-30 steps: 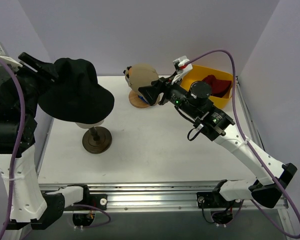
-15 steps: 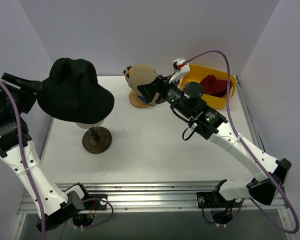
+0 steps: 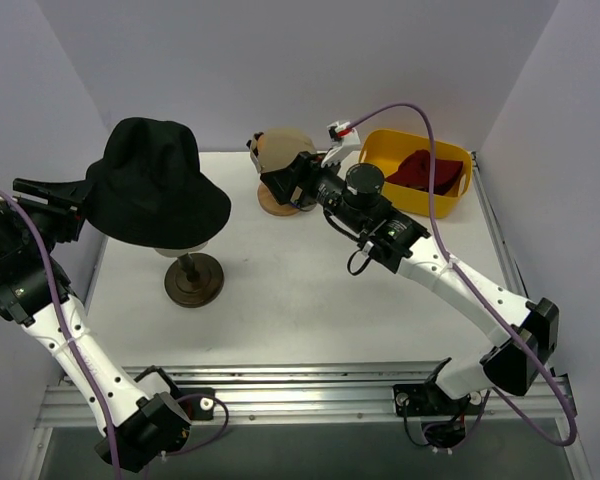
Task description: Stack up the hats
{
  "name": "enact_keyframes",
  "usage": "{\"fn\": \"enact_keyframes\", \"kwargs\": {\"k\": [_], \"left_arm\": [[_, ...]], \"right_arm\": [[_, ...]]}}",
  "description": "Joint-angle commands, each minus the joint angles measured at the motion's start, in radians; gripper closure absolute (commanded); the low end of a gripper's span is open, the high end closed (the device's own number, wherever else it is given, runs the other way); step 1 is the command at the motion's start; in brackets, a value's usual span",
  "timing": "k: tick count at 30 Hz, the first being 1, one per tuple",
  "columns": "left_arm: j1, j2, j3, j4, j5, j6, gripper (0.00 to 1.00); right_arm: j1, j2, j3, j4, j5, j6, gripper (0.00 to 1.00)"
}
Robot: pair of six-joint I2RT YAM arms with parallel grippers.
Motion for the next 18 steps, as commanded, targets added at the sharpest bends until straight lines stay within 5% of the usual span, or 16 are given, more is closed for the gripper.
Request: {"fn": "enact_keyframes", "kwargs": {"k": [1,5,13,18], "left_arm": [[0.009,-0.015,-0.028,0.157,0.080,-0.071,0.36],[0.023,-0.016,-0.033,0.161,0.092,-0.069,0.40],[0.030,-0.024,-0.053,0.142,0.088,-0.054,0.84],[0.041,-0.042,-0.073,0.115,0.068,-0.020,0.98]], "right_arm": [[0.011,0.034,0.015,0.126,-0.027,0.036,0.41],[0.029,0.080,0.033,0.170,-0.038,0.059,0.43],[0.055,0.148,0.056,0.200,-0.038,0.068,0.45],[0.061,0.175,0.051,0.243,-0.031,0.100,0.46]]}}
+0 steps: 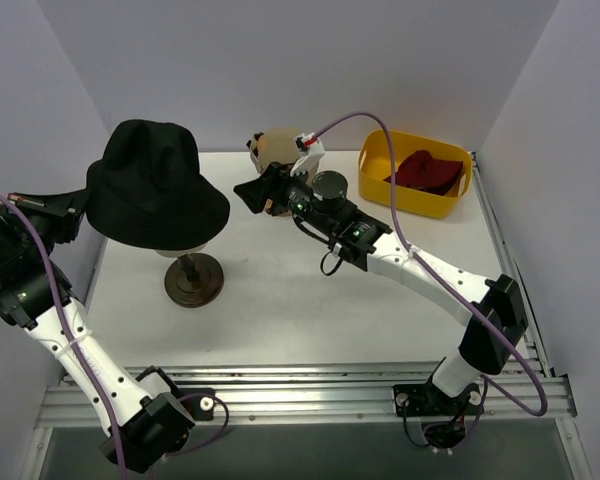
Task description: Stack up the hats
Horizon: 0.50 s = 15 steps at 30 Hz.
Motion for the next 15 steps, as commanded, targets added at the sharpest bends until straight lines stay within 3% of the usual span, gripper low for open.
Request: {"fn": "enact_keyframes", "kwargs": {"k": [1,15], "left_arm": [[0.011,-0.030,-0.011,-0.011,-0.007,0.045,0.98],[0.011,-0.087,-0.072,-0.040,-0.036,0.115,0.98]], "right_arm": [[0.010,0.024,0.038,0.136,0.002,0.042,0.47],[0.020,0.083,-0.008,0.311,-0.011,0.203,0.46]]}}
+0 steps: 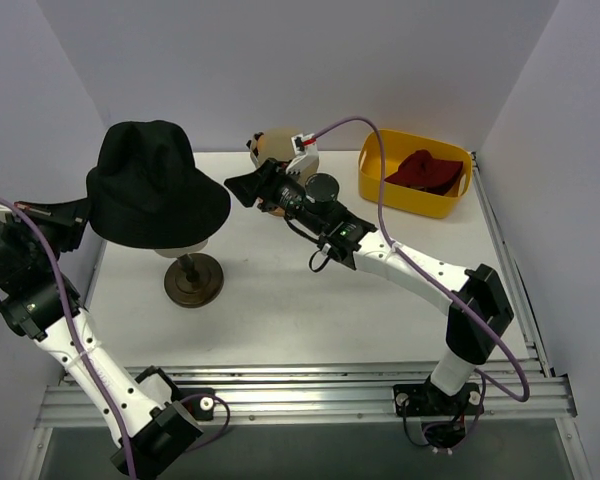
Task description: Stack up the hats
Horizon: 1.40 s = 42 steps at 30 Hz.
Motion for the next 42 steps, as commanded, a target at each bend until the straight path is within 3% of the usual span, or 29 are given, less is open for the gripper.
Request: {"fn": "enact_keyframes", "kwargs": {"k": [1,9,33,42], "left_arm": [[0.008,-0.021,-0.024,-0.028,0.003,0.045,0.98],[0.008,-0.043,-0.052,-0.011,0.015,0.062,0.98],[0.008,-0.081,-0.153,0.025,0.029,0.088,0.98],[0.008,-0.095,-0.187,0.032,0.029,0.097,0.98]], "right_arm": [[0.015,-0.006,-0.005,0.142,-0.003,0.067,0.45],[0.035,0.010,-0.029,0.199,0.028,0.173,0.43],[0.055,0.066,-0.033,0.309,0.043,0.286,0.42],[0.058,0.091,-0.022,0.335,0.019,0.286,0.55]]}}
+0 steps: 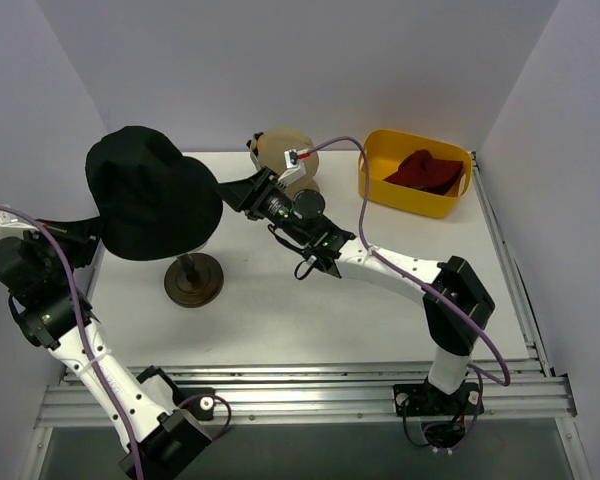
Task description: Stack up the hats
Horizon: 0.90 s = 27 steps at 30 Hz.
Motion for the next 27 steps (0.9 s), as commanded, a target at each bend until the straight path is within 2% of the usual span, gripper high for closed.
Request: {"fn": "enact_keyframes", "kwargs": {"k": [1,5,7,11,22,25,27], "left_arm": [[0.004,-0.014,-0.018,0.006,0.024,0.033,0.98],[0.004,-0.020,-0.031,0.011,0.022,0.030,0.98],[0.004,-0.020,-0.031,0.009,0.022,0.033,0.98],[0.004,-0.018,-0.026,0.003,0.018,0.040,0.98],[0.002,-0.017,-0.023,-0.004,0.012,0.051,0.98],[0.002,-0.023,-0.032,0.002,0.009,0.047,0.98],[0.002,-0.028,-0.038,0.008,0.006,0.042,0.98]], "right_arm": [[0.011,-0.004,0.032,0.082,-0.011,0.001,0.57],[0.011,-0.008,0.014,0.116,-0.018,0.004,0.72],[0.009,-0.013,0.001,0.156,-0.024,0.007,0.74],[0.009,-0.014,0.001,0.179,-0.037,0.016,0.57],[0.009,0.023,0.021,0.190,-0.062,0.048,0.56],[0.012,0.033,0.033,0.184,-0.073,0.048,0.50],[0.011,0.035,0.038,0.170,-0.074,0.048,0.50]]}}
